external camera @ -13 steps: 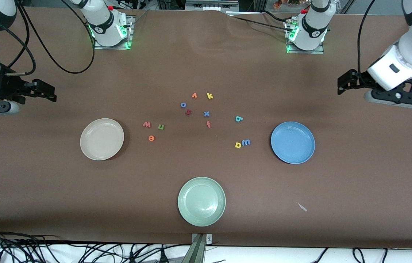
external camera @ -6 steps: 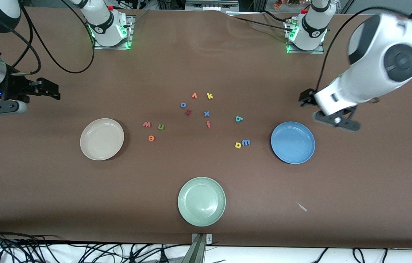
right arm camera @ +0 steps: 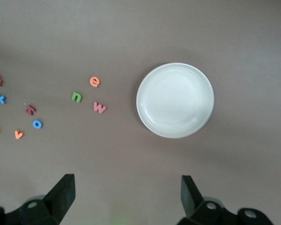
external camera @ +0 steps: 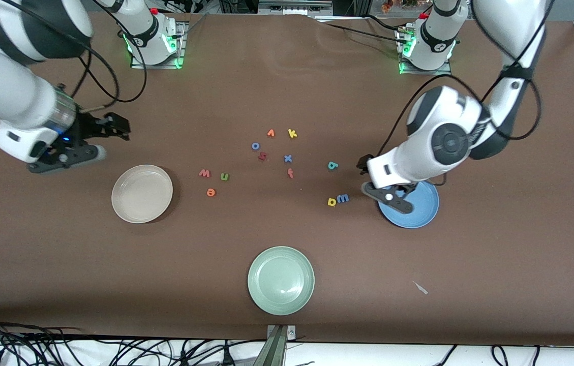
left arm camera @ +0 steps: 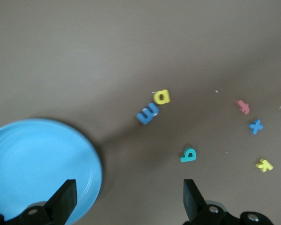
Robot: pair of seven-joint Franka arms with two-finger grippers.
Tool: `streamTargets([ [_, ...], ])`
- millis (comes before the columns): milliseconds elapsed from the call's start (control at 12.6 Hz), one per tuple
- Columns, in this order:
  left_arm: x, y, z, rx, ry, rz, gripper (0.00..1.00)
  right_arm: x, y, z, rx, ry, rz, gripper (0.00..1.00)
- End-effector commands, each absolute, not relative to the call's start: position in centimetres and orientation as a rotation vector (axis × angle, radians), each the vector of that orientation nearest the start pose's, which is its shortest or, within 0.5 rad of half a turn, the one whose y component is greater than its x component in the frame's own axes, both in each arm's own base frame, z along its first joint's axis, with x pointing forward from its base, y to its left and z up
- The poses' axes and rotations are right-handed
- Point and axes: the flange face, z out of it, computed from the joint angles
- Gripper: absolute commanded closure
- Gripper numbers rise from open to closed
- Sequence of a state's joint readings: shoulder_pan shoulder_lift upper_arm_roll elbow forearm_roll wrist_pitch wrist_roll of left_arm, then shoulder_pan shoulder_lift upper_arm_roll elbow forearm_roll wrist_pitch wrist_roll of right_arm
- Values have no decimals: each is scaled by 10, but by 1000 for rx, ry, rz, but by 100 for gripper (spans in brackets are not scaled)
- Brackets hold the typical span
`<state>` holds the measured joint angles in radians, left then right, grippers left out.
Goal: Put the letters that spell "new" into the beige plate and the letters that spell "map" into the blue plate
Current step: 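Move the right gripper to pink w while the left gripper nears blue m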
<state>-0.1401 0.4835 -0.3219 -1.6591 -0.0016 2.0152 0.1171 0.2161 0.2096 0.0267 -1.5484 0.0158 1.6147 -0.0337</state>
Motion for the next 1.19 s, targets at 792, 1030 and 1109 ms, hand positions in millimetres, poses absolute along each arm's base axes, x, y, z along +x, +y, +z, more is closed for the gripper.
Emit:
streamTargets([
  [792,600,-324,196,-2743,1618,50,7,485,212,290,-3117,-80,46,0],
  [1030,599,-323,189,-2657,1661,55,19,475,213,256,-3099,-55,11,0],
  [1109,598,-324,186,-2659,1660,57,19,475,214,249,-3097,-58,12,0],
])
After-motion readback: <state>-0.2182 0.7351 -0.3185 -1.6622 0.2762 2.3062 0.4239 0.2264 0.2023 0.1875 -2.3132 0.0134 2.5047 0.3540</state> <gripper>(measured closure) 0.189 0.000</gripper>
